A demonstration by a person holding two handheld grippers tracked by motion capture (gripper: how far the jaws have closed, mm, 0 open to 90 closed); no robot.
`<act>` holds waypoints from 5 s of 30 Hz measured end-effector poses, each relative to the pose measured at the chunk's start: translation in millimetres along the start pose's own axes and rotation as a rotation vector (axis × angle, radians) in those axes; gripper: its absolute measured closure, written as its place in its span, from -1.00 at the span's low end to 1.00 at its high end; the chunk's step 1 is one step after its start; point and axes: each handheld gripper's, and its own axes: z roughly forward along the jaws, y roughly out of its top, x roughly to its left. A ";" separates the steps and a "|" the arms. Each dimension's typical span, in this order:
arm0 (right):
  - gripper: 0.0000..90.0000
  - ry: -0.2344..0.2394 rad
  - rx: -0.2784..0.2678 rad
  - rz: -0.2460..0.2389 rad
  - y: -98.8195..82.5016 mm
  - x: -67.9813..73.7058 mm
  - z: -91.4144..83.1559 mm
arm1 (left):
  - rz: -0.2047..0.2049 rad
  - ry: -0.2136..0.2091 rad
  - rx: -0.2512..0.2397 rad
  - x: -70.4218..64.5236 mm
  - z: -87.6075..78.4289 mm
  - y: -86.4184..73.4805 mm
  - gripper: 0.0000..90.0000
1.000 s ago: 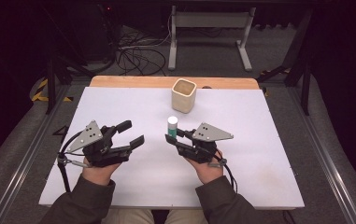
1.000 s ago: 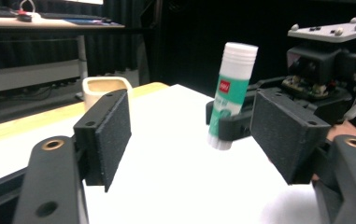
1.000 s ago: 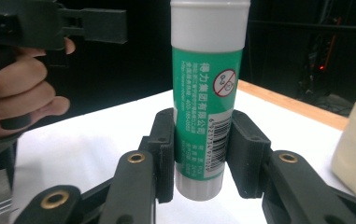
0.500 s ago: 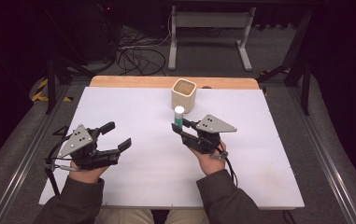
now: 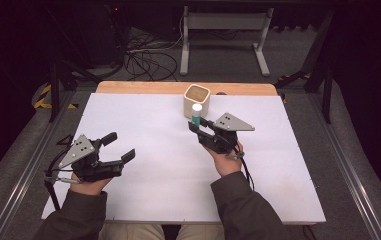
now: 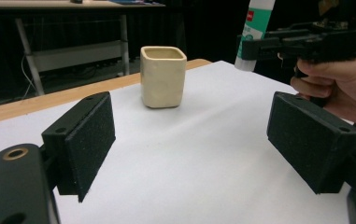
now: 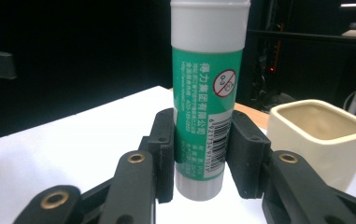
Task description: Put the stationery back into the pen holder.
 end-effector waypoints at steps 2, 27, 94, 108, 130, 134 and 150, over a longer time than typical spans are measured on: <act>0.47 -0.005 0.001 -0.009 5.2 -3.0 1.5 | 0.000 0.001 0.001 0.8 -0.4 0.1 -0.65; 0.47 -0.120 -0.096 -0.023 35.3 -41.4 41.1 | -0.014 0.028 0.000 5.6 -1.7 -2.3 -0.72; 0.45 -0.249 0.040 0.060 -20.4 -98.1 112.9 | -0.014 0.046 0.008 10.9 -0.5 -6.2 -0.83; 0.45 -0.261 0.046 0.044 -19.0 -96.4 113.0 | -0.017 0.047 0.010 11.4 0.0 -6.6 -0.83; 0.43 -0.271 0.045 0.040 -13.9 -97.0 112.4 | -0.019 0.047 0.011 11.7 -0.3 -6.4 -0.83; 0.42 -0.262 0.035 0.039 -11.4 -96.2 112.2 | -0.017 0.046 0.011 12.0 -0.4 -6.5 -0.83; 0.17 -0.198 0.014 0.068 -4.0 -90.1 102.3 | -0.018 0.050 0.012 12.7 -0.5 -7.0 -0.83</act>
